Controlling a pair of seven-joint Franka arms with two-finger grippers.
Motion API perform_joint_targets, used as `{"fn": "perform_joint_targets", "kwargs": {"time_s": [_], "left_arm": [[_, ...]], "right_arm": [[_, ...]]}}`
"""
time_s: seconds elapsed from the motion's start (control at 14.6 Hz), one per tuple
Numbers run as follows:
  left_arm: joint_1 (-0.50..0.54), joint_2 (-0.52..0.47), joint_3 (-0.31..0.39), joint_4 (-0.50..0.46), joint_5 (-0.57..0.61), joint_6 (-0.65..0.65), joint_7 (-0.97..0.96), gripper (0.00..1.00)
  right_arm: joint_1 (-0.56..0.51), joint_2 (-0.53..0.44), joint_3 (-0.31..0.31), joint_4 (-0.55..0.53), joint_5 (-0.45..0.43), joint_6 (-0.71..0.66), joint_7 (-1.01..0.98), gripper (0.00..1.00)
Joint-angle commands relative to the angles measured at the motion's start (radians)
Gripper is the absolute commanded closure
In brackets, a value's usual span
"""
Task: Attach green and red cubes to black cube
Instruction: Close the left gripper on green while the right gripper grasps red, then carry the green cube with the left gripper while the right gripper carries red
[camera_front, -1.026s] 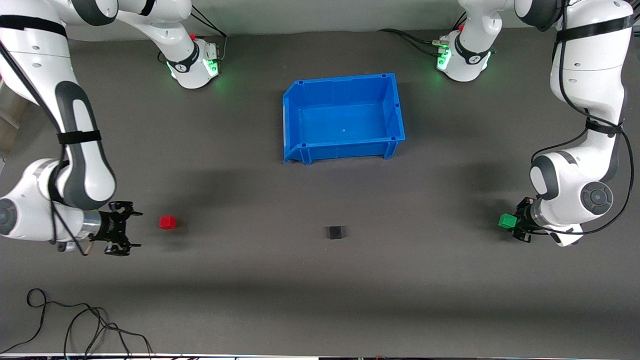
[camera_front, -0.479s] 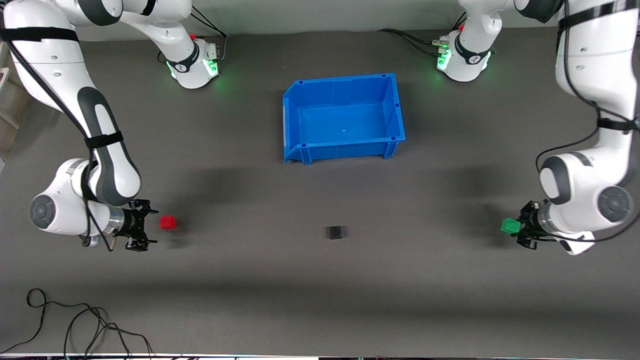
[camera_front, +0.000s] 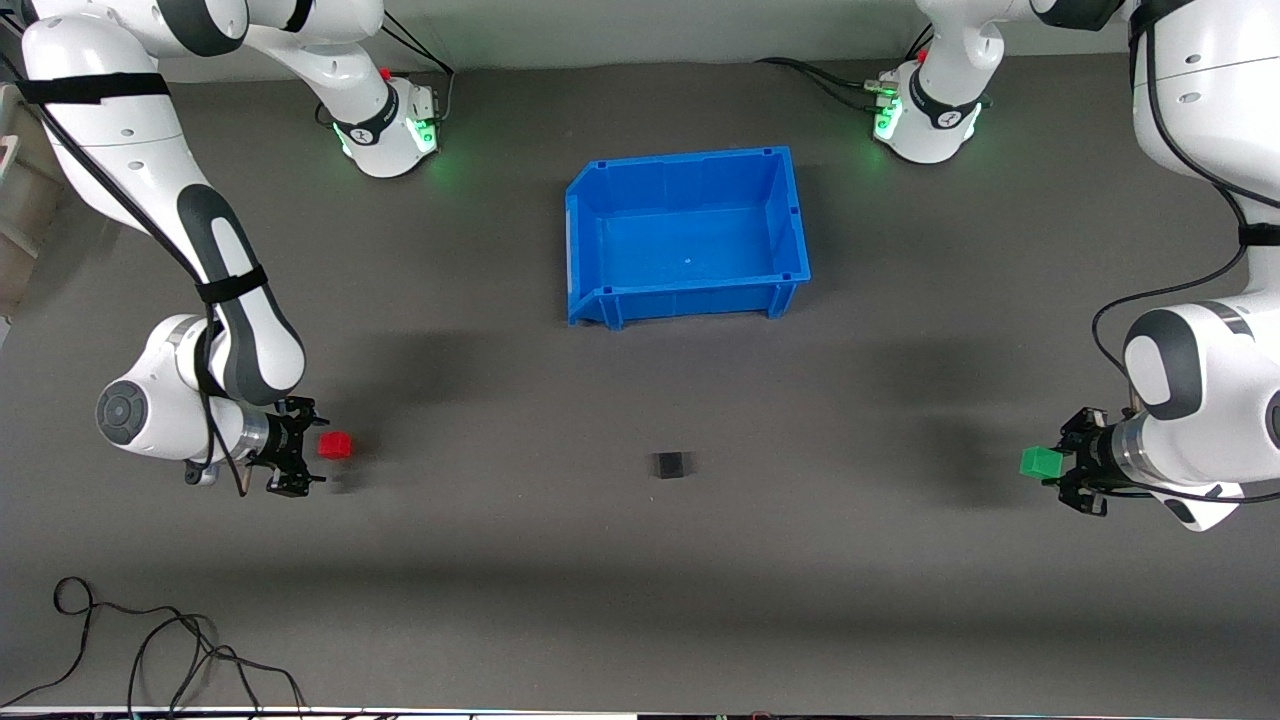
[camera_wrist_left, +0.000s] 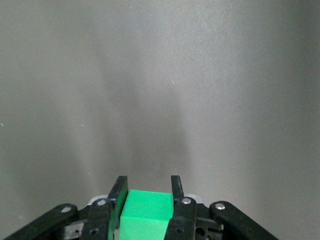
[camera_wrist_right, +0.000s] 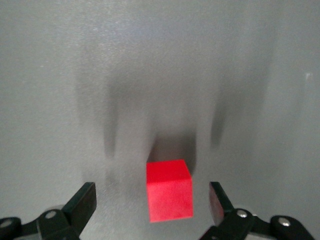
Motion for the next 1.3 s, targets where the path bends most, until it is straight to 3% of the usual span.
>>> {"fn": "perform_joint_targets", "kwargs": {"time_s": [0.0, 0.27, 0.34, 0.68, 0.82, 0.89, 1.23], "left_arm": [[-0.013, 0.041, 0.004, 0.064, -0.033, -0.012, -0.088, 1.00], [-0.026, 0.057, 0.001, 0.075, -0.033, -0.010, -0.165, 1.00], [-0.035, 0.069, -0.006, 0.090, -0.033, -0.010, -0.183, 1.00], [-0.059, 0.092, -0.008, 0.117, -0.033, -0.010, -0.251, 1.00], [-0.061, 0.092, -0.008, 0.117, -0.033, -0.010, -0.254, 1.00], [-0.066, 0.092, -0.008, 0.117, -0.033, -0.010, -0.259, 1.00], [-0.090, 0.104, -0.013, 0.140, -0.036, -0.007, -0.344, 1.00]], "right_arm": [[0.021, -0.005, -0.004, -0.035, -0.013, 0.050, 0.011, 0.00], [0.021, -0.002, -0.004, -0.057, -0.013, 0.086, 0.008, 0.01], [0.021, -0.002, -0.004, -0.057, -0.013, 0.086, 0.007, 0.07], [0.016, 0.003, -0.004, -0.057, -0.013, 0.088, -0.021, 0.54], [0.016, 0.003, -0.004, -0.055, -0.013, 0.088, -0.021, 0.79], [0.018, 0.003, -0.004, -0.053, -0.013, 0.088, -0.018, 1.00], [0.064, -0.014, -0.003, -0.018, -0.002, 0.076, 0.068, 1.00]]}}
